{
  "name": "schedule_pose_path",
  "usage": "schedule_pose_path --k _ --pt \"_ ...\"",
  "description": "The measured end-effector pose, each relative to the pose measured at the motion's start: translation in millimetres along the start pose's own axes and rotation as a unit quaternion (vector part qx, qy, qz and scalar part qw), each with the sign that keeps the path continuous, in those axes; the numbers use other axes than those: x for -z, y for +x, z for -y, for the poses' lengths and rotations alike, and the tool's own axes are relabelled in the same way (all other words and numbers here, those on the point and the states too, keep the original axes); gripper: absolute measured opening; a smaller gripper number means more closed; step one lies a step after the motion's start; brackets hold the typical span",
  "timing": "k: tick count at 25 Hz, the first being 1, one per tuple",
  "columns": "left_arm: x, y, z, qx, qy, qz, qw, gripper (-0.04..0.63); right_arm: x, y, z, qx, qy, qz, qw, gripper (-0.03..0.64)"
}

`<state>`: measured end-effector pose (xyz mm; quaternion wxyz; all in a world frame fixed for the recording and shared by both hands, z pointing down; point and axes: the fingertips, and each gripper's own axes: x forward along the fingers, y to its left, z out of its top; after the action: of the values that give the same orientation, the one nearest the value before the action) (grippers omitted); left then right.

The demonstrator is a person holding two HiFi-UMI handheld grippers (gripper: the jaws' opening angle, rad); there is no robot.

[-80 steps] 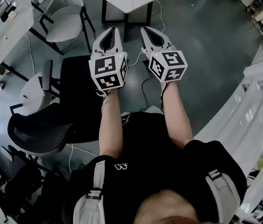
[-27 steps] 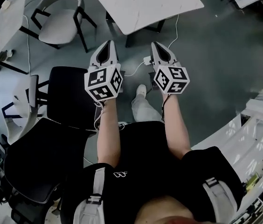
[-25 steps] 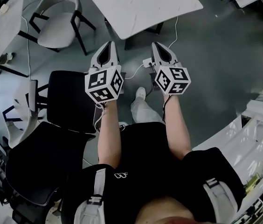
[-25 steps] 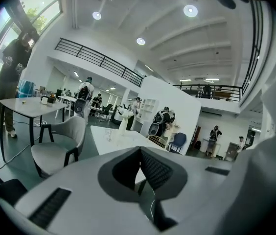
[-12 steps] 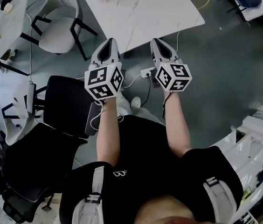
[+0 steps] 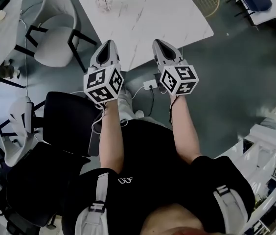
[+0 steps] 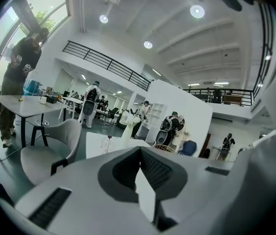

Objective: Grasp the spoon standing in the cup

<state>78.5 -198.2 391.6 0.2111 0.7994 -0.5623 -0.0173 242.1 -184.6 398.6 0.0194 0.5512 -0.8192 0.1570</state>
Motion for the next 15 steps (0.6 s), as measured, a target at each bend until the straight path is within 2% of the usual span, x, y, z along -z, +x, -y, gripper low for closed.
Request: schedule_pose_path --k 3,6,9,15 --pt "-2.2 28.3 -16.7 -0.002 0.008 -0.015 0.9999 0.014 -5.0 35.2 11.4 0.008 0.007 -0.003 1.000 0.005" --pt "-0.8 50.1 -47.1 -0.029 0.021 -0.037 0.9987 0.014 -0.5 70.7 2.1 -0.002 -0.020 -0.021 1.000 0.005" --pt "-0.7 73.5 -64.1 -0.039 0.011 -0.046 0.9981 0.014 0.3 99.0 -4.5 -0.019 -0.037 -0.033 0.999 0.005" --pt "-0.5 107.6 -83.1 -0.035 0.001 -0.058 0.9977 0.014 -5.8 148.8 -13.9 -0.038 -0.033 -0.039 0.998 0.005"
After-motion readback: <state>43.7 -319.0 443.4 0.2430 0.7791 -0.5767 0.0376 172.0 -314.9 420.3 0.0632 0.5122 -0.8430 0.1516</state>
